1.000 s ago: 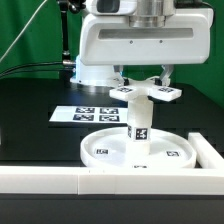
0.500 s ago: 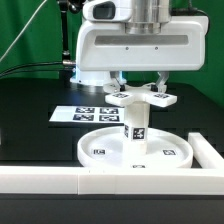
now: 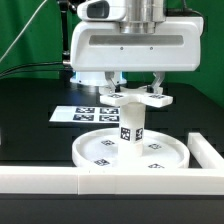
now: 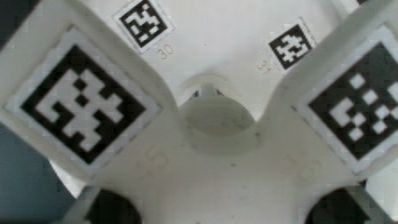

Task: Assemble round table

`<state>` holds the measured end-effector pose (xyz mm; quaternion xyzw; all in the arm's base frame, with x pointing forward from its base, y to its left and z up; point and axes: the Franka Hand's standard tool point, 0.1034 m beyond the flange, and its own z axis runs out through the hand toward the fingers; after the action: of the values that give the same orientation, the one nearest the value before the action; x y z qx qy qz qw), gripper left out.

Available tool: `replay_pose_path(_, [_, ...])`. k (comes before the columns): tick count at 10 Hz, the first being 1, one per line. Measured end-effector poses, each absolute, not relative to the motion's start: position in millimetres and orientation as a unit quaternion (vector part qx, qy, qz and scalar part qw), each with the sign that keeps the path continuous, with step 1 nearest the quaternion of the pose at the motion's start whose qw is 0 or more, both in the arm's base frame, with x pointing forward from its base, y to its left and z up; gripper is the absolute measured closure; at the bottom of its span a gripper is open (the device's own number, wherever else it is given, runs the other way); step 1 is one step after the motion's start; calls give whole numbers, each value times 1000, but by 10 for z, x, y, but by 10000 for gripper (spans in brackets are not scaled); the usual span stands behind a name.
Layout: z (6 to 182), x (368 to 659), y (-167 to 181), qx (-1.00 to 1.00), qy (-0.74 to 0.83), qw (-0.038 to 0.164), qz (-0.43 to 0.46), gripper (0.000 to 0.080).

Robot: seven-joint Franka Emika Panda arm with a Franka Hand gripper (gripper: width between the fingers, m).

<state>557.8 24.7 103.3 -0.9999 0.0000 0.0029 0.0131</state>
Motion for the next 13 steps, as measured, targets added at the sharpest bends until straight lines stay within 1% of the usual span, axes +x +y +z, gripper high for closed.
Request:
replay_pose_path(5, [1031, 5580, 242, -1000, 17, 14, 2, 357])
replay_pose_path(7, [1028, 5600, 254, -991, 134, 22, -8, 357])
replay_pose_path(8, [1026, 5611, 276, -985, 169, 23, -15, 357])
replay_pose_path(9, [1023, 5611, 300, -971, 237, 32, -14, 357])
replay_pose_path(12, [1019, 5610, 330, -920, 389, 47, -21, 357])
replay_pose_path(13, [1018, 5606, 333, -893, 446, 55, -20, 357])
